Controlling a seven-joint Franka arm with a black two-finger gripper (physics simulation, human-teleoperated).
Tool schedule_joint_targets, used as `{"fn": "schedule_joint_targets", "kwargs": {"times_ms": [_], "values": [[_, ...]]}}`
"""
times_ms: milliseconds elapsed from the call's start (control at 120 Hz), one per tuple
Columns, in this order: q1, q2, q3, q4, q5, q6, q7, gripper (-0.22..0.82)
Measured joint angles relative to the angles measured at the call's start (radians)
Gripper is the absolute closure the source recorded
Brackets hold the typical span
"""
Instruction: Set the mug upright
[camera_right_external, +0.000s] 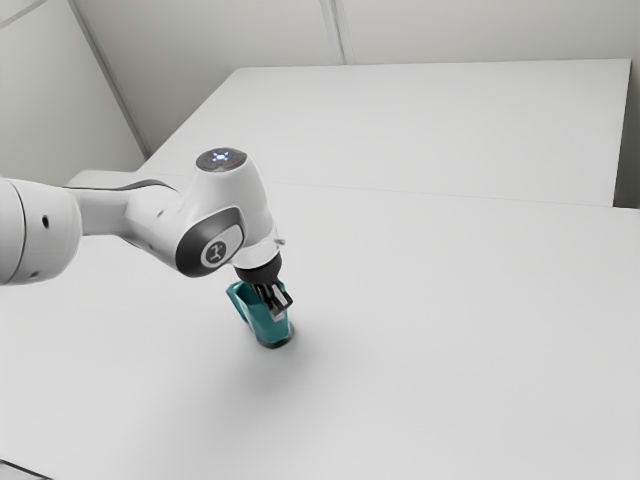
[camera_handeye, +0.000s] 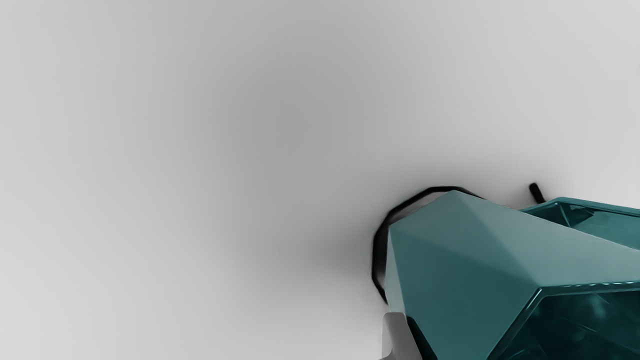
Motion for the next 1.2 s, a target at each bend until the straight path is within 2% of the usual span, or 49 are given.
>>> {"fn": "schedule_joint_targets", "kwargs": {"times_ms": [100,300,392,492,767,917,1092,1200], "values": [[0.002,0.001,0.0,0.0,0.001,0.002,0.0,0.77],[0.0,-0.008,-0.002,-0.003,0.018,-0.004,-0.001,0.34],[-0.005,-0.017,-0.002,-0.004,0.02,-0.009,-0.001,0.22],[-0.008,-0.048,-0.002,-0.005,0.023,-0.024,-0.001,0.14],[-0.032,-0.127,0.0,0.03,0.018,-0.096,-0.001,0.04],[-0.023,-0.119,0.023,0.183,0.015,-0.193,-0.001,0.02],[-0.02,-0.087,0.105,0.358,0.017,-0.334,-0.001,0.01],[-0.006,-0.048,0.13,0.457,0.013,-0.409,-0.001,0.01]]}}
